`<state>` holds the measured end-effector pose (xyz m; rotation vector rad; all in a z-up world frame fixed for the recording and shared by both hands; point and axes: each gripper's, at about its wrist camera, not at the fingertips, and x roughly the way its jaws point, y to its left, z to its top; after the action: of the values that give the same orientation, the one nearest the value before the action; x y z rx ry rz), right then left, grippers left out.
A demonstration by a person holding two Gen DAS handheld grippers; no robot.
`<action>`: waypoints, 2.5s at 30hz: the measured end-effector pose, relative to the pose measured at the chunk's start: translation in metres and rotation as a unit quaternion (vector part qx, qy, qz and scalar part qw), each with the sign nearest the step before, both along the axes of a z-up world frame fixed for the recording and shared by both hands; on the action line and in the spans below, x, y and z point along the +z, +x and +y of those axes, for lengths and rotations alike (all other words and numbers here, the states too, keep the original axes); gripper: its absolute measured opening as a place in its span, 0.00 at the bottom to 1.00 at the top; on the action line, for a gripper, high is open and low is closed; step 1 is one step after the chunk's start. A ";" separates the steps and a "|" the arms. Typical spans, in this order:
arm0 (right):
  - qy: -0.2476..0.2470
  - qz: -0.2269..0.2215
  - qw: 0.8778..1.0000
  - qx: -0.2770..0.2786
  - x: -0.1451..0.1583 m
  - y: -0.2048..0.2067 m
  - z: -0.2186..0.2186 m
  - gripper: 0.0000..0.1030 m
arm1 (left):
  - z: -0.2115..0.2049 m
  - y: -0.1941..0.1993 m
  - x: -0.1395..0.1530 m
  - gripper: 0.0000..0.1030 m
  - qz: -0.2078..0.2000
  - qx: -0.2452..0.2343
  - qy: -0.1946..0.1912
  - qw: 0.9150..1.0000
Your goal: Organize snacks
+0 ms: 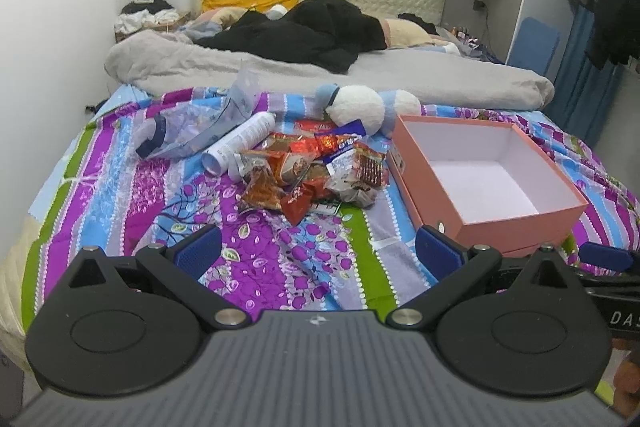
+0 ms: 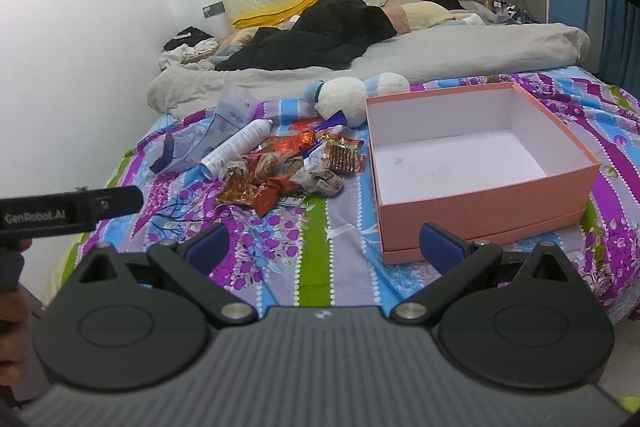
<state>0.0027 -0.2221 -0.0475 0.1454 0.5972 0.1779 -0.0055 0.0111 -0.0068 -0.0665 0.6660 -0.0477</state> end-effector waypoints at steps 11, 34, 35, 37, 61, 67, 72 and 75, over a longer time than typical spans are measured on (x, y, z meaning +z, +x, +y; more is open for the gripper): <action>-0.005 0.008 1.000 0.019 -0.011 0.012 0.009 0.93 | 0.015 0.025 -0.016 1.00 0.017 -0.001 -0.032 0.999; -0.089 0.021 0.989 0.113 -0.057 0.131 0.067 0.65 | 0.046 0.163 -0.106 0.96 0.078 -0.011 -0.053 0.995; -0.093 0.023 0.989 0.116 -0.060 0.139 0.070 0.65 | 0.048 0.170 -0.109 0.95 0.080 -0.013 -0.056 0.995; -0.103 0.027 0.987 0.122 -0.068 0.155 0.076 0.63 | 0.050 0.186 -0.117 0.94 0.085 -0.017 -0.064 0.994; -0.228 0.078 0.960 0.140 -0.163 0.298 0.112 0.64 | 0.046 0.332 -0.219 0.69 0.132 -0.124 -0.063 0.981; -0.236 0.082 0.958 0.140 -0.178 0.313 0.115 0.64 | 0.046 0.345 -0.234 0.62 0.139 -0.123 -0.073 0.980; -0.249 0.084 0.954 0.145 -0.187 0.317 0.117 0.65 | 0.043 0.351 -0.244 0.50 0.154 -0.124 -0.089 0.976; -0.247 0.083 0.954 0.150 -0.187 0.317 0.116 0.64 | 0.039 0.351 -0.245 0.39 0.155 -0.128 -0.088 0.976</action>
<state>0.3195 -0.1058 -0.2350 -0.4226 0.8142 0.3066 0.3450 0.0500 -0.2514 -0.1612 0.9787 -0.3519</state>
